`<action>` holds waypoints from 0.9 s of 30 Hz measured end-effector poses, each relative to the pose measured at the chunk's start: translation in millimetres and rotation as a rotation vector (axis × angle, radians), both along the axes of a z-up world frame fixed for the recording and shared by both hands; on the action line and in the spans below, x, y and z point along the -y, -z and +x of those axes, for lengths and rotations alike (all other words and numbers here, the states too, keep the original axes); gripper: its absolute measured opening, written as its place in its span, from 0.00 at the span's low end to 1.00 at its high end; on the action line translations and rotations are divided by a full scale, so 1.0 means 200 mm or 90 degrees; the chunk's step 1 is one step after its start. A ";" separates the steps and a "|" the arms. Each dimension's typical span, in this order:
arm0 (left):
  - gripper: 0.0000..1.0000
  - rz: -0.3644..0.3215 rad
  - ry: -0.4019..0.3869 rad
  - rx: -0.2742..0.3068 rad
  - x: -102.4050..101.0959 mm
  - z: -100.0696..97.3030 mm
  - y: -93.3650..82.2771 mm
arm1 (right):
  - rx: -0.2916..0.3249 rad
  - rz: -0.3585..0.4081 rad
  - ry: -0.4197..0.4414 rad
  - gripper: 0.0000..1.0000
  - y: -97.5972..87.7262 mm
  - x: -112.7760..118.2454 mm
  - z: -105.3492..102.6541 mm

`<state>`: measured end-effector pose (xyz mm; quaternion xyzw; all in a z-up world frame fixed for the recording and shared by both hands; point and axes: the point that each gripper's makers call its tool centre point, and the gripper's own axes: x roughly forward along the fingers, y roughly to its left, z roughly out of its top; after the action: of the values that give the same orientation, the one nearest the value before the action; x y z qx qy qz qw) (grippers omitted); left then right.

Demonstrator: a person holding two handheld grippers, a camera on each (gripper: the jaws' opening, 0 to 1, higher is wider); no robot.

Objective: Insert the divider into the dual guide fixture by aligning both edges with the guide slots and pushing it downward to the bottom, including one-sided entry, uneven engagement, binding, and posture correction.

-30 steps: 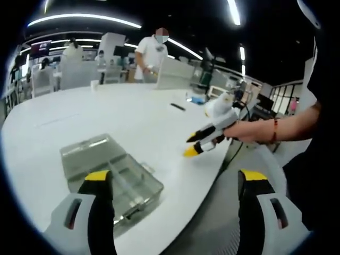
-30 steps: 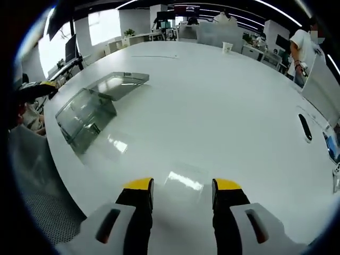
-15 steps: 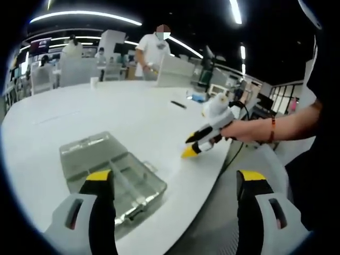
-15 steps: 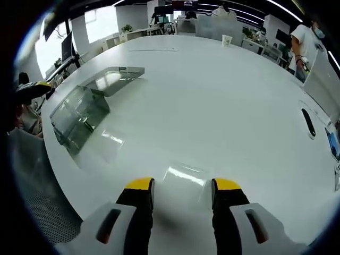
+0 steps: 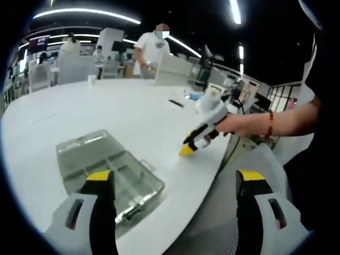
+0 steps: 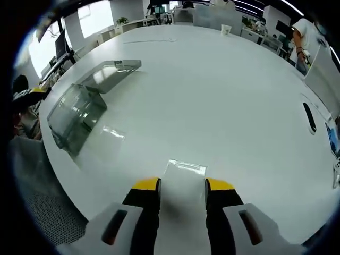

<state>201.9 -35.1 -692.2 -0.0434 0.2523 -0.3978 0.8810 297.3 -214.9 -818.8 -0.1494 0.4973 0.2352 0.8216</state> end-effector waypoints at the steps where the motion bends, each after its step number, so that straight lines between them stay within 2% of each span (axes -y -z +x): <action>1: 0.93 0.000 0.000 0.000 0.00 0.00 0.00 | -0.002 -0.002 -0.001 0.28 0.00 0.00 0.00; 15: 0.91 -0.018 0.001 0.012 -0.01 0.02 -0.03 | 0.008 -0.003 -0.007 0.26 -0.01 -0.05 -0.07; 27: 0.89 -0.035 -0.009 0.019 0.00 0.02 -0.06 | 0.052 0.031 -0.010 0.26 -0.10 -0.12 -0.08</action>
<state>205.7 -34.2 -680.6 -0.0633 0.2279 -0.3987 0.8861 281.0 -191.8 -798.8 -0.1427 0.4563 0.2472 0.8428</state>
